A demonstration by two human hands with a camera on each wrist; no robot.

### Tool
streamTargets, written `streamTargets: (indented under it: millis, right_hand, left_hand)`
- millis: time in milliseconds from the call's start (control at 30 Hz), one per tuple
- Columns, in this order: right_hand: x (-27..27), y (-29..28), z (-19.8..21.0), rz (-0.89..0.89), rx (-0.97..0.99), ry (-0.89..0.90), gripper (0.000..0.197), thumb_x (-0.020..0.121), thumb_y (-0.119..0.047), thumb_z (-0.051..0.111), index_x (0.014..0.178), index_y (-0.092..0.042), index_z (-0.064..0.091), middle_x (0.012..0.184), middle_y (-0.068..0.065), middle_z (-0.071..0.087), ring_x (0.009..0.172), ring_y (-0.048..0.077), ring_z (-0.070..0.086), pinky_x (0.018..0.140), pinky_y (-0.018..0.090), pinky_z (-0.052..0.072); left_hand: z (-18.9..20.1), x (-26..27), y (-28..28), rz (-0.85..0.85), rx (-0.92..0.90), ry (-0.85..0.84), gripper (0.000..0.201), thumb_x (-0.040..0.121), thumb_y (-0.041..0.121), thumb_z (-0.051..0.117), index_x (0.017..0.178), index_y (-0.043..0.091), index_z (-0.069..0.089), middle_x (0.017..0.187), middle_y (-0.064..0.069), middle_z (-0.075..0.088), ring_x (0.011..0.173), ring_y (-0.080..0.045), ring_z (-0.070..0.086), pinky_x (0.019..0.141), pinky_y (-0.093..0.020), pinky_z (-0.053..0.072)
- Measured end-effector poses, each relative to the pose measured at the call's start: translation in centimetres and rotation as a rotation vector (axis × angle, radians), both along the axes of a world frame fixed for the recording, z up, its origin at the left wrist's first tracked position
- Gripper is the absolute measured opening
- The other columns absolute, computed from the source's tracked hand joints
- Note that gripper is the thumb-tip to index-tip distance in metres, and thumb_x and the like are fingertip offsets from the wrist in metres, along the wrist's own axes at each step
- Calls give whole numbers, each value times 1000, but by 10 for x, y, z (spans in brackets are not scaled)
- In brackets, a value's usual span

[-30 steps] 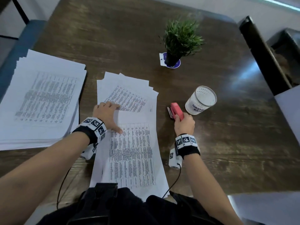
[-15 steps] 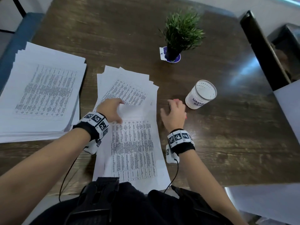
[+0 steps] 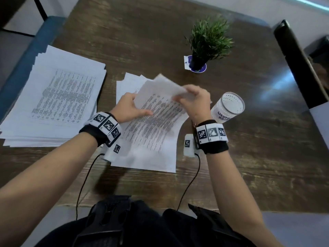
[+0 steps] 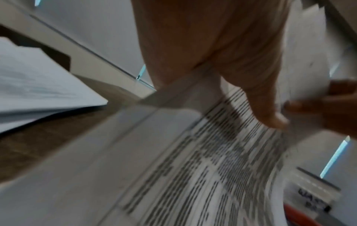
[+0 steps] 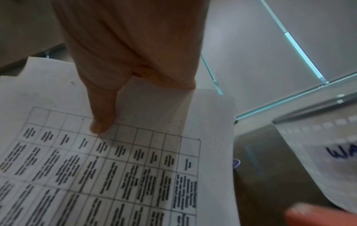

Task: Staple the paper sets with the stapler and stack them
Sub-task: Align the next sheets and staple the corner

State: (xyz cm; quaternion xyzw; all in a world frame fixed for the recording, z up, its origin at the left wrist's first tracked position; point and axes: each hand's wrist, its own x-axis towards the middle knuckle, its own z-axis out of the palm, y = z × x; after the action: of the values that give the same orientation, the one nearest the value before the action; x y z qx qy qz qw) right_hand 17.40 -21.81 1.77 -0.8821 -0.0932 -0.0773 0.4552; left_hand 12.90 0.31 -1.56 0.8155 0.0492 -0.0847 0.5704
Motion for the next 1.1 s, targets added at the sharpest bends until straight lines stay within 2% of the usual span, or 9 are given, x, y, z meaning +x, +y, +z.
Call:
streamTargets:
  millis: [100,200,267,333,400,500,633,933,1100]
  right_hand:
    - [12,-11,14,-226,-25,-206,77,67,-35,84,133,-13,53,129,2,55,119,17,49,105,34,38]
    - [17,-19,19,-295,320,108,117,59,-44,89,149,-11,23,145,8,41,132,18,43,110,39,39]
    - [13,-15,23,-123,548,269,105,56,-33,93,140,-5,38,126,9,62,113,18,63,92,35,54]
    - [8,-4,29,-52,562,241,56,64,-13,90,112,-3,63,95,0,74,92,14,71,75,27,57]
    - [3,7,38,-26,565,149,28,69,0,84,92,-6,70,80,-8,74,84,11,72,72,25,58]
    - [3,9,47,9,636,80,26,71,6,81,92,-4,69,80,-10,74,84,10,72,76,27,58]
    - [5,6,52,21,618,55,32,70,3,83,97,7,67,80,-5,75,82,13,72,73,26,57]
    - [8,18,63,2,654,-30,42,69,2,84,102,-8,60,98,3,69,90,9,69,77,25,55]
    - [9,15,54,40,679,80,20,74,4,78,88,-7,70,78,-8,75,79,7,70,71,23,55]
  left_hand:
    - [12,2,0,130,-107,-81,42,68,18,85,106,8,69,99,1,72,90,-6,70,71,-18,57]
    - [34,4,3,228,-243,-181,30,71,14,84,94,19,67,95,5,71,86,1,69,73,-14,55]
    - [48,3,0,234,-298,-233,32,71,12,85,95,20,66,95,7,72,89,2,69,77,-16,55]
    - [58,2,-8,200,-319,-299,36,73,9,83,99,24,64,93,16,73,96,2,68,80,-16,54]
    - [66,3,-12,224,-369,-352,37,75,8,82,103,24,63,94,18,73,99,-1,68,81,-17,53]
    - [79,5,-7,284,-453,-408,42,71,16,86,107,11,63,101,0,74,102,-15,69,86,-32,56]
    - [98,4,2,262,-423,-447,30,71,18,83,91,18,62,82,19,74,85,-1,70,75,-19,54]
    - [107,11,11,323,-420,-507,24,69,11,85,86,11,68,80,10,74,83,-8,71,71,-22,55]
    - [99,9,20,310,-415,-462,34,68,17,86,94,4,69,86,6,75,86,-11,72,71,-23,55]
